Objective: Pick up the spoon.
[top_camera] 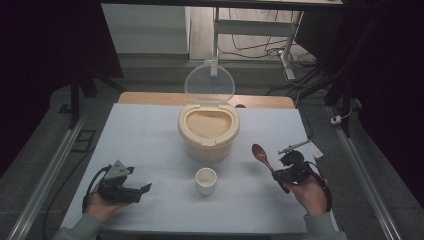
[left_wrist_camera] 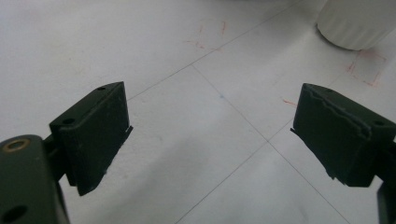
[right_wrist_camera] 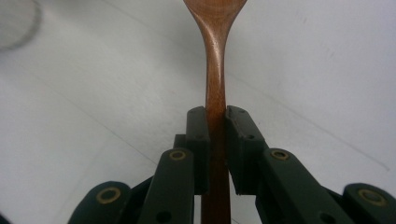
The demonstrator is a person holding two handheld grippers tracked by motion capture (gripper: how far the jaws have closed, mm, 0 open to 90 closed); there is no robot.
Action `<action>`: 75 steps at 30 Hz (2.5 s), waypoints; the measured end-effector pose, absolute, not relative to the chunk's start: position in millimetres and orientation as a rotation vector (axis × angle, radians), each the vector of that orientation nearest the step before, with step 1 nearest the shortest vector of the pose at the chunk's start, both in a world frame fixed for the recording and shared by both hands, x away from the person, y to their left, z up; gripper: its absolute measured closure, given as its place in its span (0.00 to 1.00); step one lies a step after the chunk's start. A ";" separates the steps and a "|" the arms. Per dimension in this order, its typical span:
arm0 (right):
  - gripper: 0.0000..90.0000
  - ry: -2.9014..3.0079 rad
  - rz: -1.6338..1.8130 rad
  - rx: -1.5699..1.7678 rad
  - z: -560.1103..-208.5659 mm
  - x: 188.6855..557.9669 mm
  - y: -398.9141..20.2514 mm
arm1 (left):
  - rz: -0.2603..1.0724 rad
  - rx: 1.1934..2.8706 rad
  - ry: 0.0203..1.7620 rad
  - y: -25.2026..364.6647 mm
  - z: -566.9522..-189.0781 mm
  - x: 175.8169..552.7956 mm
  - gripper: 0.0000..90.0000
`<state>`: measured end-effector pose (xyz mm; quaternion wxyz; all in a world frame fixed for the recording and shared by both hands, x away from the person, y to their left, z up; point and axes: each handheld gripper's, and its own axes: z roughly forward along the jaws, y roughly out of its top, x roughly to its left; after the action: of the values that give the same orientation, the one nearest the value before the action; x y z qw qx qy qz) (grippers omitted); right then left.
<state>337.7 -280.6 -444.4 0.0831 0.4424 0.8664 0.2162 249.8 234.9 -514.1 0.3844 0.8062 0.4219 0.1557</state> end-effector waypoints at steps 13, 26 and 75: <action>0.88 2.579 0.896 1.180 -410.6 321.4 -283.8 | 0.396 2.055 1.079 235.1 -514.5 250.1 0.12; 0.88 2.636 1.037 1.064 -403.4 316.1 -271.6 | 0.390 2.061 1.076 234.7 -515.6 251.1 0.12; 0.88 2.898 1.036 0.523 -408.7 327.1 -150.8 | 0.373 2.069 1.066 234.0 -515.0 251.4 0.12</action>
<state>327.1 -150.8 -408.7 0.0099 0.1674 0.9283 0.3320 251.4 234.0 -515.0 0.3823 0.8109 0.4181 0.1464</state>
